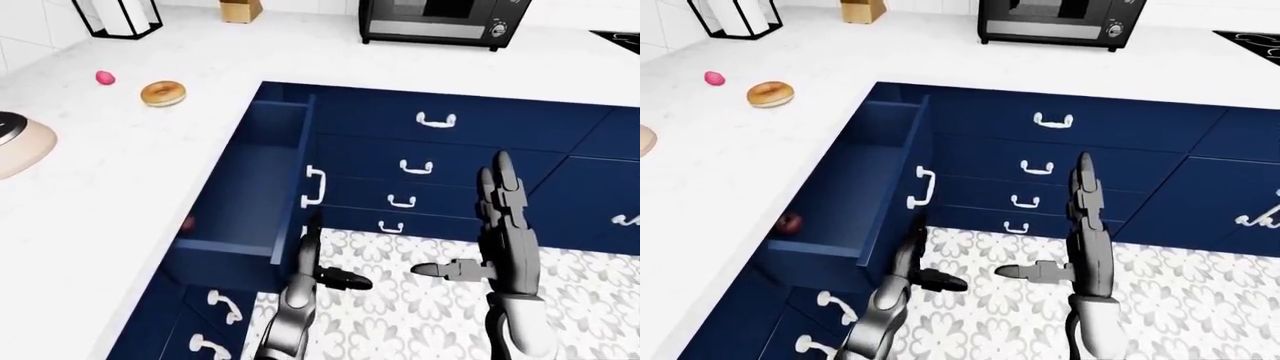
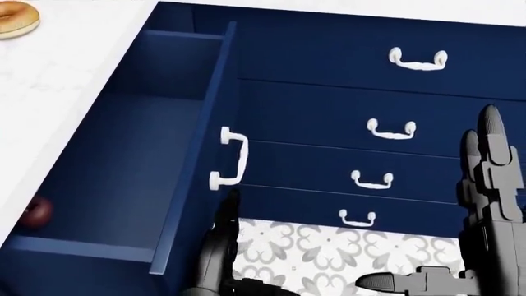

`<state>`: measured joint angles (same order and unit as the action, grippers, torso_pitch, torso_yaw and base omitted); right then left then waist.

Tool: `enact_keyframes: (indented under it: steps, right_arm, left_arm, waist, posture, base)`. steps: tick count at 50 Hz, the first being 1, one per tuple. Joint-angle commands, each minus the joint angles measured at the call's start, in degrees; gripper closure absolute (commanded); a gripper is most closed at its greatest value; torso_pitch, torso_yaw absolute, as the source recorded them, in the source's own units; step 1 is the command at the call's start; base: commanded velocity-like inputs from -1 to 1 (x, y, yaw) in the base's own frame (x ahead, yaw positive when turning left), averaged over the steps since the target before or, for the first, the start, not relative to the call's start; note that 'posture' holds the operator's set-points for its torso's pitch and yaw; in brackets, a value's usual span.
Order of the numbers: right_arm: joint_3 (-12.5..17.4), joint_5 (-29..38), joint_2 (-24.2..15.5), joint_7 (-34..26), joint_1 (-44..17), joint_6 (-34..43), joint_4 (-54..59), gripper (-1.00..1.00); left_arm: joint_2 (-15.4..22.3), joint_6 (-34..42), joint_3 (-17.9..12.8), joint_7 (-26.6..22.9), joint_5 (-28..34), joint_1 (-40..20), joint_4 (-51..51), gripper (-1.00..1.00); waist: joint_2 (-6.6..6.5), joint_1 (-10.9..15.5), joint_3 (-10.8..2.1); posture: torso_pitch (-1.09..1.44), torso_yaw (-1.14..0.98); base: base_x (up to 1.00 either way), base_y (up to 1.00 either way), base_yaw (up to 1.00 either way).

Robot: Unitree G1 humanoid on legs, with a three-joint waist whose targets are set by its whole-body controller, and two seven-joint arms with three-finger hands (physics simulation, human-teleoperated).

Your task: Close the right drawer.

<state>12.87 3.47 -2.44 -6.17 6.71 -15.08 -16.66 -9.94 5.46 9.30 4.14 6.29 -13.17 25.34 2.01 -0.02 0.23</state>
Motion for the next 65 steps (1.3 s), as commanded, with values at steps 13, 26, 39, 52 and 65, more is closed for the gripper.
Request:
enact_keyframes:
  steps: [13,26,39,52,65]
  right_arm:
    - [0.0,0.1,-0.4,0.3,-1.0,-1.2,-2.3,-1.0]
    - [-0.2,0.4,-0.4,0.5,-1.0,-0.1,-3.2,-1.0]
    - [-0.3,0.4,-0.4,0.5,-1.1,-0.2,-2.7,-1.0]
    - [-0.4,0.6,-0.4,0.4,-1.1,0.2,-3.2,-1.0]
    - [-0.3,0.3,-0.5,0.5,-1.2,-0.7,-2.0,-1.0]
  left_arm:
    - [-0.9,-2.4,-4.7,14.6,-5.5,-7.6,6.0,-1.0]
    - [-0.1,-5.2,-5.8,24.7,-6.2,-10.8,11.4,-1.0]
    - [1.5,-6.6,-7.7,28.1,-7.8,-12.9,14.7,-1.0]
    - [3.7,-4.8,-8.8,28.3,-8.6,-12.2,11.6,-1.0]
    - [5.6,-4.8,-10.3,27.8,-10.1,-12.0,11.2,-1.0]
  waist:
    - [0.28,-0.3,-1.0]
    - [0.34,-0.8,-1.02]
    - [0.18,-1.2,-1.14]
    - [-0.01,-1.3,-1.31]
    - [-0.3,-1.2,-1.41]
  posture:
    - [0.0,0.0]
    - [0.0,0.0]
    - [0.0,0.0]
    - [0.0,0.0]
    - [0.0,0.0]
  base:
    - [0.0,0.0,0.0]
    - [0.0,0.0,0.0]
    - [0.0,0.0,0.0]
    - [0.0,0.0,0.0]
    - [0.0,0.0,0.0]
